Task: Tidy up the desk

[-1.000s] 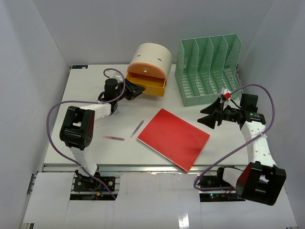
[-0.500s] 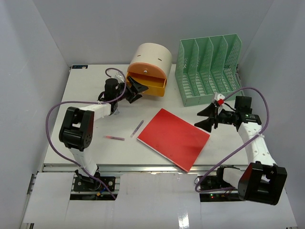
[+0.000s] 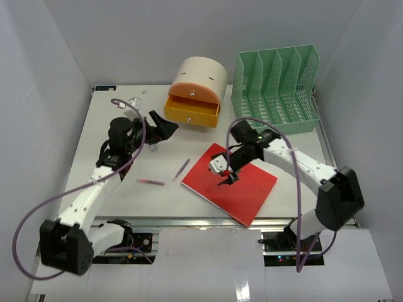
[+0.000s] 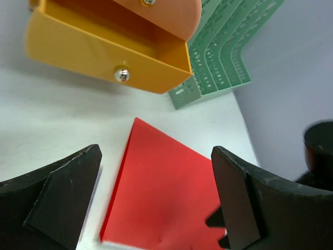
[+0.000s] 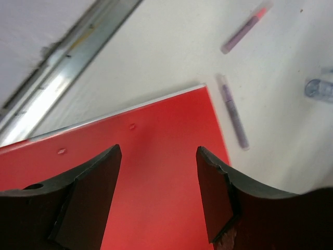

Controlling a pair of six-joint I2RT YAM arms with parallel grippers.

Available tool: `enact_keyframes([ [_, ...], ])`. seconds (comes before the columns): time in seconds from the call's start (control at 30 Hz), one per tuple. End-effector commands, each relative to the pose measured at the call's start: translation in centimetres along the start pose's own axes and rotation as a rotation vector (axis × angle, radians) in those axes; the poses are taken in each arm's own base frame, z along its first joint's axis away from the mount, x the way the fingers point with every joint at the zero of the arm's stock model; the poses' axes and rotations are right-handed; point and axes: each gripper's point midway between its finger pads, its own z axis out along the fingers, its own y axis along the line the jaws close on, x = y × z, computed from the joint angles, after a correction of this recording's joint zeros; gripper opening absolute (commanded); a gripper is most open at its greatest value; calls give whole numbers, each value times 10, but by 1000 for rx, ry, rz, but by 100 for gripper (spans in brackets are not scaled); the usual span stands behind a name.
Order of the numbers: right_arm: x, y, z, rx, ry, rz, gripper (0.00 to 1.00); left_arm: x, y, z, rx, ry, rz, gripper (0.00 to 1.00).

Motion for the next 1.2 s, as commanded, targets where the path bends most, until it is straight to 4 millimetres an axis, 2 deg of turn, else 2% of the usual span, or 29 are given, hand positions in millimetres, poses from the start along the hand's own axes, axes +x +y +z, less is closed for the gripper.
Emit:
enact_keyframes([
  [0.0,13,-50,35,-63,116,-53,62,17,35,-59,-209,-19,80,98],
  [0.1,24,-75,76,-130,131,-32,58,13,17,-97,-172,-93,72,98],
  [0.17,19,-100,88,-113,138,-55,56,18,16,-113,-177,-112,40,98],
  [0.23,25,-119,102,-102,147,-54,54,19,14,-131,-183,-148,14,98],
  [0.37,49,-134,125,-105,176,-24,53,22,14,-154,-207,-190,-20,98],
  [0.57,80,-125,140,-137,238,-12,52,23,25,-166,-262,-230,-52,98],
  [0.77,93,-111,143,-170,262,-2,50,28,29,-168,-268,-243,-86,98],
  [0.93,103,-101,148,-196,278,12,46,43,39,-162,-284,-215,-150,98],
  [1.17,119,-94,152,-218,315,22,39,73,56,-144,-350,-115,-338,98],
])
